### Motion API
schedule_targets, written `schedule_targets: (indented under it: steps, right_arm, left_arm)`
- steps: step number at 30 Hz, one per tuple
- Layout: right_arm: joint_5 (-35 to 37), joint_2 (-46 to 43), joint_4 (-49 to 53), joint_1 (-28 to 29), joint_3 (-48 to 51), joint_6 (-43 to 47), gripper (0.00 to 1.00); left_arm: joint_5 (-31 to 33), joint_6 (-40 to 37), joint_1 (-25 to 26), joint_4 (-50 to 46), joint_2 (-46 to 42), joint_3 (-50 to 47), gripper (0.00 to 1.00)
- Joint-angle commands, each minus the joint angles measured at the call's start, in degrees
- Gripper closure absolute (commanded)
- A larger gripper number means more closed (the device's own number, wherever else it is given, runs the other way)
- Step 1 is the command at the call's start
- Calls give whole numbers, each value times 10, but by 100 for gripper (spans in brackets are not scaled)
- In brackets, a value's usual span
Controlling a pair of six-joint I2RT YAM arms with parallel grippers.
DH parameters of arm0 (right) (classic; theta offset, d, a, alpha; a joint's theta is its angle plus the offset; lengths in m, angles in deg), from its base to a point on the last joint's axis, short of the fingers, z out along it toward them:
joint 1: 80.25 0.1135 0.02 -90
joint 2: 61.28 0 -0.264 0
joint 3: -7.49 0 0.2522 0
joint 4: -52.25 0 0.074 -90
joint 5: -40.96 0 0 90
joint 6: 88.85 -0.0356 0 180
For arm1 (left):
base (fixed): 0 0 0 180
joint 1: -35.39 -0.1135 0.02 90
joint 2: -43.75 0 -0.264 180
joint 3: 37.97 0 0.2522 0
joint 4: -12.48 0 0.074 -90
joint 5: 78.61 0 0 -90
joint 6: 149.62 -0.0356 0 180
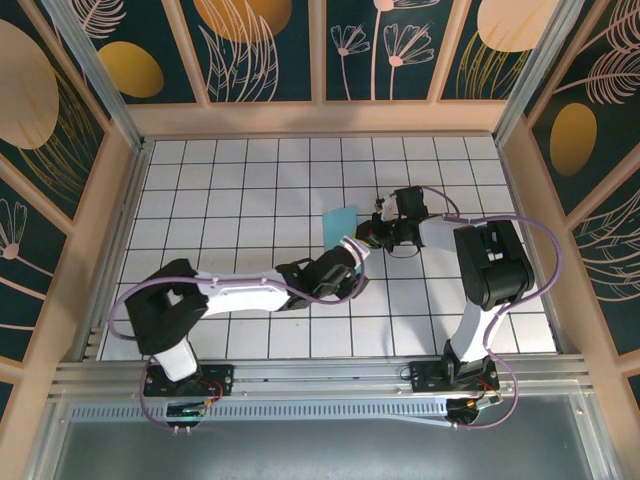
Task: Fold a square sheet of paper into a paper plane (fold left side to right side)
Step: Fold the triangle a second time at the center of the table.
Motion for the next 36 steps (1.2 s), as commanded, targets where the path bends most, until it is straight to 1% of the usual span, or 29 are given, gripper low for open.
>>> schedule_targets:
  steps: [1, 7, 10, 14, 15, 17, 22, 26, 28, 32, 36]
  right_arm:
    - [-3, -9, 3, 0, 2, -5, 100]
    - [-6, -8, -2, 1, 6, -6, 100]
    - [-7, -7, -3, 1, 6, -5, 100]
    - [-6, -5, -5, 2, 7, -5, 100]
    - [-6, -4, -6, 2, 8, -5, 100]
    - [-6, -3, -7, 1, 9, -5, 100]
    - [1, -2, 0, 2, 5, 0, 100]
    - [1, 0, -3, 0, 5, 1, 100]
    - [-4, 1, -5, -1, 2, 2, 98]
    - [-5, -5, -6, -5, -9, 7, 88]
    - [14, -37, -5, -21, -21, 16, 73]
  left_arm:
    - [101, -35, 14, -59, 48, 52, 37]
    - [175, -41, 19, -95, 103, 106, 35]
    - [189, -36, 19, -95, 114, 114, 34]
    - [203, -20, 20, -96, 120, 116, 38]
    - [205, -17, 19, -96, 120, 115, 40]
    - [208, -12, 19, -96, 121, 116, 49]
    - [200, 0, 19, -92, 119, 120, 73]
    - [180, 5, 19, -81, 117, 118, 85]
    - [170, 6, 19, -75, 115, 117, 92]
    - [148, 11, 18, -67, 112, 117, 100]
    - [115, 26, 15, -66, 107, 116, 100]
